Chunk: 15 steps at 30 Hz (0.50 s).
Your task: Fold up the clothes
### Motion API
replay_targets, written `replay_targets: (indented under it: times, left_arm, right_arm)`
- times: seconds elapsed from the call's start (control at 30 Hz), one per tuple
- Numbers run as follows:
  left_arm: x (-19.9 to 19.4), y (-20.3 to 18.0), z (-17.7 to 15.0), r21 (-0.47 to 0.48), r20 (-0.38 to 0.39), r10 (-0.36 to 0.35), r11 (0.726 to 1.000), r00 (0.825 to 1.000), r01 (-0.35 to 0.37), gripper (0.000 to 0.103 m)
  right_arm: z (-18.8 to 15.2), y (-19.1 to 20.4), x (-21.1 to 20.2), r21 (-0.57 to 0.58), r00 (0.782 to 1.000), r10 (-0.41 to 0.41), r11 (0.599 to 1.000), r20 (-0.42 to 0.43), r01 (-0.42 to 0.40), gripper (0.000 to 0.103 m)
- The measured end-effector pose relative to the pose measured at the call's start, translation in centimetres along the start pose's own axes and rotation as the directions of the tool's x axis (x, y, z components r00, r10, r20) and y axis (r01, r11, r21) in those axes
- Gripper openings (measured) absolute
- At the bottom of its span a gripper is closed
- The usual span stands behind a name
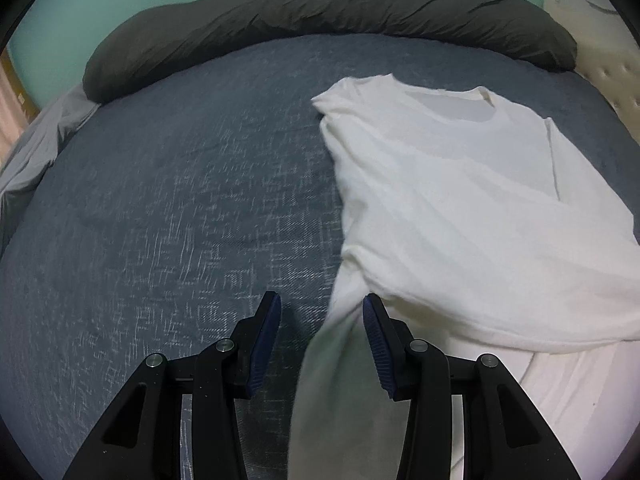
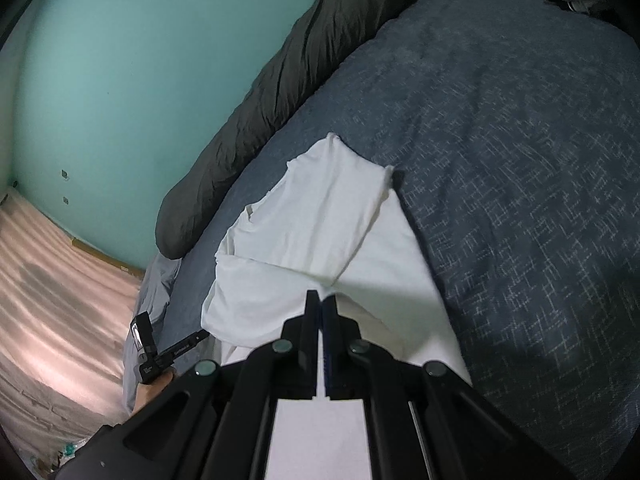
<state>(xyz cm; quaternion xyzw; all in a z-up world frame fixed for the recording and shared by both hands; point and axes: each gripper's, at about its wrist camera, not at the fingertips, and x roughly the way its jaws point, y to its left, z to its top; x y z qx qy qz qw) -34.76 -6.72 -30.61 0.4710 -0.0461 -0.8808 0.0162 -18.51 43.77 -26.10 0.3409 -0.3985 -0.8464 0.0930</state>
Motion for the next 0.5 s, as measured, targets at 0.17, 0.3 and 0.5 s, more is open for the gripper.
replay_targets:
  times: [0.17, 0.3, 0.5]
  left_arm:
    - [0.7, -1.3, 0.0, 0.044, -0.011, 0.014, 0.999, 1.000, -0.013, 0.047]
    - [1.4, -1.1, 0.5, 0.017, -0.016, -0.001, 1.000, 1.000, 0.001, 0.047]
    - [0.8, 0.7, 1.3, -0.048, 0.013, -0.007, 0.999, 1.000, 0.007, 0.005]
  right_arm:
    - [0.2, 0.0, -0.2, -0.001, 1.000, 0.008, 1.000, 0.011, -0.008, 0.001]
    - [0.2, -0.1, -0.2, 0.000, 1.000, 0.010, 1.000, 0.011, -0.010, 0.001]
    - [0.1, 0.1, 0.2, -0.004, 1.000, 0.012, 1.000, -0.001, -0.012, 0.001]
